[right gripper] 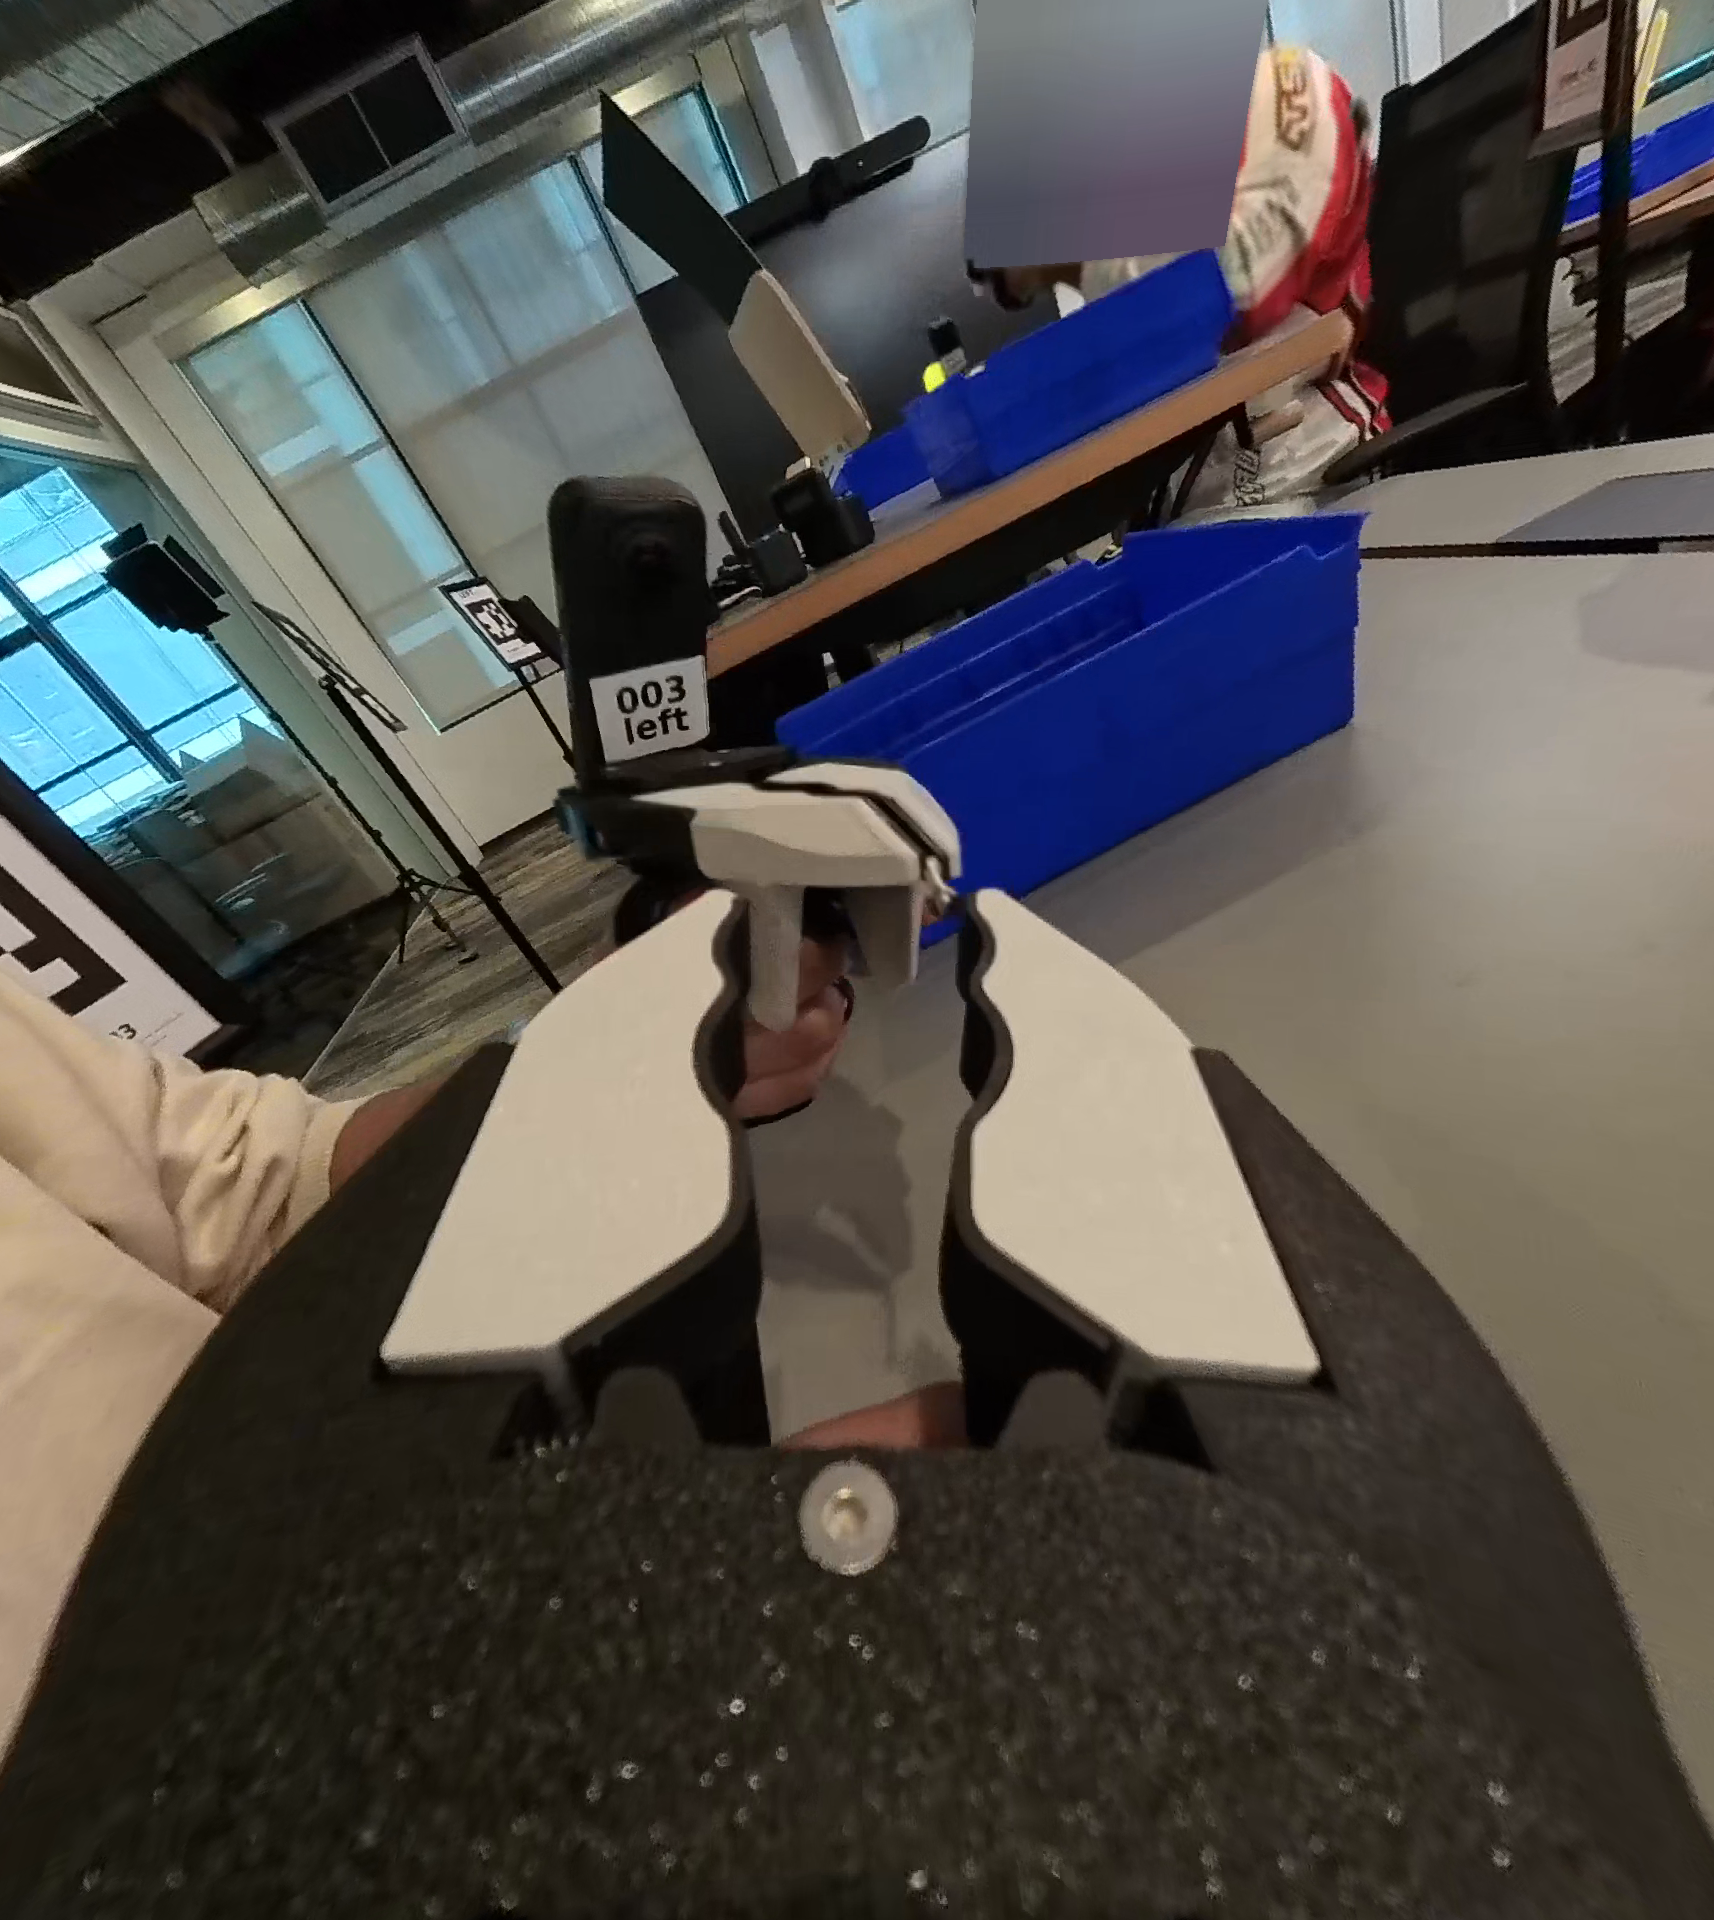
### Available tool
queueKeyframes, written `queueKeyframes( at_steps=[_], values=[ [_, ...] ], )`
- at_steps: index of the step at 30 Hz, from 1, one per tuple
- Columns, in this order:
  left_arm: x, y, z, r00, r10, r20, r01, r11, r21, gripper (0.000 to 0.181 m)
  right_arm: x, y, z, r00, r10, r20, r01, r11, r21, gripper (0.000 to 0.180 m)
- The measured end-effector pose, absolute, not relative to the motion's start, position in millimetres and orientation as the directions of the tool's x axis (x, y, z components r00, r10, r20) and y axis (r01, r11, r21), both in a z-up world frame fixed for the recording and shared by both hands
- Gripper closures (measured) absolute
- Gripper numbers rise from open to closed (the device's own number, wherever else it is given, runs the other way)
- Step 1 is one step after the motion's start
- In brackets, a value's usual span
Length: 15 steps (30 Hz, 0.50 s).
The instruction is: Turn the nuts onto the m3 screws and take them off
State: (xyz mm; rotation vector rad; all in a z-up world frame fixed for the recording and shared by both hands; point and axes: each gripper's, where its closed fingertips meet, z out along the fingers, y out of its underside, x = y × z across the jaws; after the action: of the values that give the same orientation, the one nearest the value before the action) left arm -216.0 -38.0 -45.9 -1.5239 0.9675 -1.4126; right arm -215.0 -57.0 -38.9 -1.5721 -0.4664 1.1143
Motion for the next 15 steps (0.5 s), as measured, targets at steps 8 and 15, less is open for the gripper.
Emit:
queueKeyframes(
  at_steps=[8,15],
  values=[
    [-216,-35,-53,0.106,-0.941,0.322,-0.037,-0.327,-0.944,0.177,-211,-53,-39,0.516,0.767,-0.380,-0.237,-0.299,-0.924,0.140],
    [-217,-37,-50,0.114,-0.951,0.286,-0.051,-0.293,-0.955,0.177,-218,-57,-46,0.493,0.774,-0.397,-0.226,-0.326,-0.918,0.140]
  ],
)
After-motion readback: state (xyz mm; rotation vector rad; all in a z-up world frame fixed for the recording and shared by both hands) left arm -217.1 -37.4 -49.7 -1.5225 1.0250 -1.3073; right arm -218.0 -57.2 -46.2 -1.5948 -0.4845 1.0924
